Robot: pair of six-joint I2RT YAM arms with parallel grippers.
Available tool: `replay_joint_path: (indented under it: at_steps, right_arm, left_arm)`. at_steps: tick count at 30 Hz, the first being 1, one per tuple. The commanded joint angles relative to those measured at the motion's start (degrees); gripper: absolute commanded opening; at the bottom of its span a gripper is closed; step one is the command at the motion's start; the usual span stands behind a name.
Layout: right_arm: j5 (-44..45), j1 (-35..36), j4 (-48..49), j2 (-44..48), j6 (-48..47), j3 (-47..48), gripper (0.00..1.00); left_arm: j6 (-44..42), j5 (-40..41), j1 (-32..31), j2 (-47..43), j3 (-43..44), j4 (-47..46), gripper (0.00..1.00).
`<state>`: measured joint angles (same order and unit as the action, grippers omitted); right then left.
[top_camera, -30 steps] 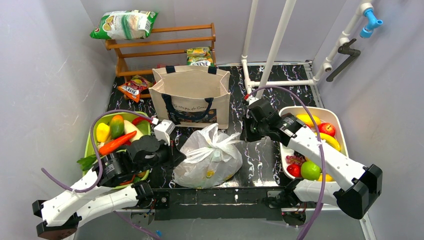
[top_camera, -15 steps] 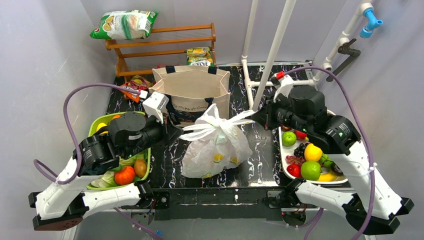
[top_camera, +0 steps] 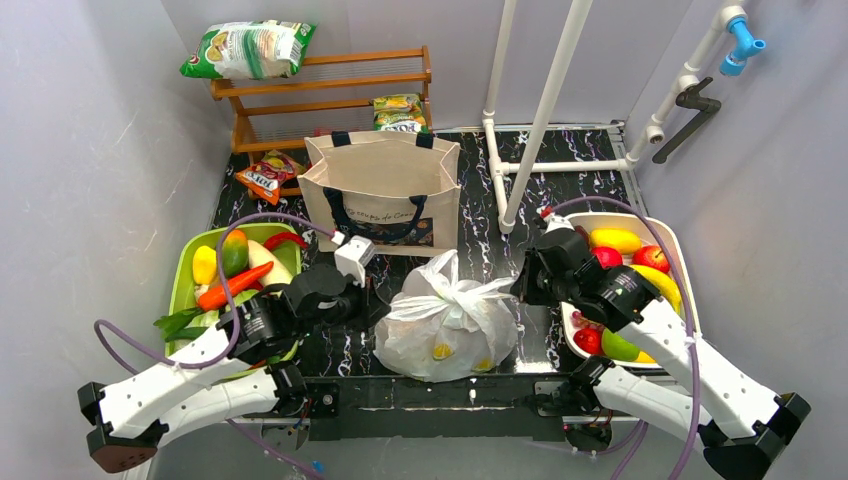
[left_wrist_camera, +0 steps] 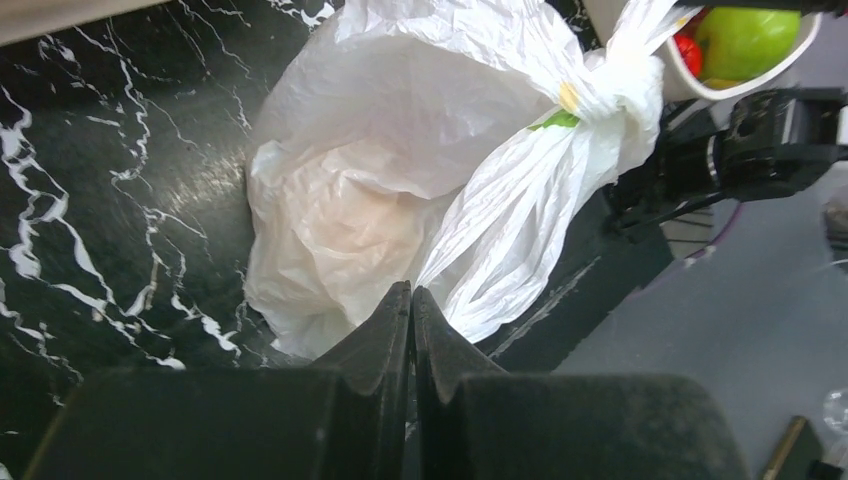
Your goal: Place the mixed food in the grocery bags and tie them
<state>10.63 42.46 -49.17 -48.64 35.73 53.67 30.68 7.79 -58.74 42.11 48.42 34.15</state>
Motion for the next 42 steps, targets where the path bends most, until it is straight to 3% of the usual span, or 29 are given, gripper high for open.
replay_joint_path:
  at_steps: [1, 9, 17, 19, 21, 22, 23, 25, 26, 28, 29, 37, 39, 42]
  right_arm:
    - [15.78, -1.50, -4.12, 1.94, 6.28, -4.85, 0.01]
    - [16.22, -1.50, -2.34, -0.42, 8.53, -8.23, 0.01]
    - [13.47, -1.50, -0.68, 2.61, 3.46, -6.80, 0.01]
    - [11.56, -1.50, -0.61, 3.13, 1.49, -5.26, 0.09]
    - [10.09, -1.50, -1.48, 3.41, 0.07, -3.04, 0.30]
    - [9.66, -1.50, -2.41, 3.32, -0.48, -1.61, 0.44]
    - [9.63, -1.50, -3.94, 3.09, -0.85, -0.18, 0.51]
    - [10.30, -1.51, -6.29, 2.91, -1.14, 2.77, 0.56]
    - [10.79, -1.52, -7.12, 2.88, -1.41, 3.98, 0.57]
    - [11.14, -1.51, -8.12, 3.38, -2.01, 6.11, 0.58]
    - [11.07, -1.50, -8.29, 3.89, -2.32, 7.11, 0.58]
    - [7.31, -1.50, -6.94, 5.02, -3.12, 11.86, 0.61]
    - [6.50, -1.50, -6.73, 5.04, -2.84, 11.50, 0.61]
    - [5.31, -1.50, -6.82, 4.92, -2.16, 10.90, 0.61]
  left_arm:
    - [4.39, 6.38, 0.73, -5.53, -3.95, 8.98, 0.00]
    - [8.40, 5.09, 0.73, -8.30, -10.88, 7.75, 0.00]
    - [10.08, 3.46, 0.73, -8.55, -12.29, 4.97, 0.00]
    - [9.47, 3.58, 0.69, -7.95, -10.48, 5.95, 0.00]
    - [8.67, 4.34, 0.73, -7.03, -7.75, 7.87, 0.00]
    - [8.34, 4.77, 0.73, -6.32, -5.46, 9.11, 0.04]
    - [7.96, 5.47, 0.73, -5.61, -3.43, 11.12, 0.15]
    - [7.18, 7.49, 0.73, -4.51, 1.06, 14.56, 0.38]
    - [6.76, 9.08, 0.73, -3.82, 3.30, 16.19, 0.52]
    - [5.83, 12.89, 0.73, -2.51, 8.66, 20.05, 0.94]
    - [5.35, 15.13, 0.73, -1.72, 11.07, 21.73, 0.98]
    - [0.65, 33.46, 2.76, 10.46, 34.86, 34.96, 0.98]
    - [-3.79, 30.38, 8.37, 12.92, 38.19, 33.47, 0.98]
    - [-9.42, 18.66, 22.46, 15.84, 40.71, 28.68, 0.98]
